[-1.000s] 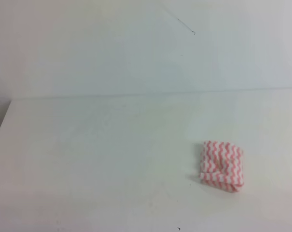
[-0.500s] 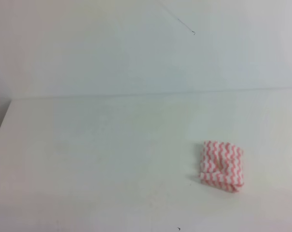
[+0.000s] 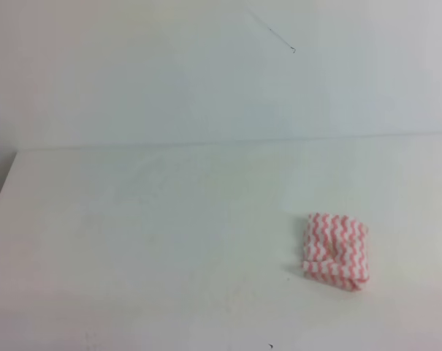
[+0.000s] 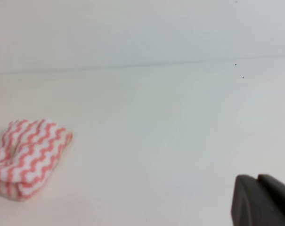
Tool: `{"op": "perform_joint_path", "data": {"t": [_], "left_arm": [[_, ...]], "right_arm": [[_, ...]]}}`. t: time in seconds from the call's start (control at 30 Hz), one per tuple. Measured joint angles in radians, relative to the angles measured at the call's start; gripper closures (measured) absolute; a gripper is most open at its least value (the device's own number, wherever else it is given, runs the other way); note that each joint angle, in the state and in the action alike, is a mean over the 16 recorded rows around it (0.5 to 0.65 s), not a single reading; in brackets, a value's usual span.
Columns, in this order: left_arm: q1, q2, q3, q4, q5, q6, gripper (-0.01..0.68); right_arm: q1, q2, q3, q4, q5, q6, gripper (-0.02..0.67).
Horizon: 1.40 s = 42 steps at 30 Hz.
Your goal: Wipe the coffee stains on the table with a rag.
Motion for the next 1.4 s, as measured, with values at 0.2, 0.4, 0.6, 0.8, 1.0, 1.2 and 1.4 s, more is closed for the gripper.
{"op": "perform_joint_path", "data": {"t": [0.2, 0.4, 0.6, 0.8, 1.0, 1.2, 1.4], "left_arm": [[0.000, 0.000, 0.000, 0.000, 0.000, 0.000, 0.673], [0.000, -0.002, 0.000, 0.000, 0.000, 0.000, 0.673], [0.000, -0.002, 0.003, 0.000, 0.000, 0.000, 0.673], [0.000, -0.002, 0.000, 0.000, 0.000, 0.000, 0.672], [0.000, 0.000, 0.000, 0.000, 0.000, 0.000, 0.672], [0.000, 0.000, 0.000, 0.000, 0.000, 0.000, 0.672], [0.000, 0.000, 0.003, 0.000, 0.000, 0.000, 0.672]], "right_arm": [[0.000, 0.000, 0.000, -0.001, 0.000, -0.006, 0.652], [0.000, 0.000, 0.000, -0.001, 0.000, -0.008, 0.652], [0.000, 0.000, 0.000, -0.002, 0.000, -0.008, 0.652], [0.000, 0.000, 0.000, -0.002, 0.000, -0.008, 0.652], [0.000, 0.000, 0.000, -0.002, 0.000, -0.008, 0.652], [0.000, 0.000, 0.000, -0.002, 0.000, -0.008, 0.652], [0.000, 0.000, 0.000, -0.002, 0.000, -0.008, 0.652]]}}
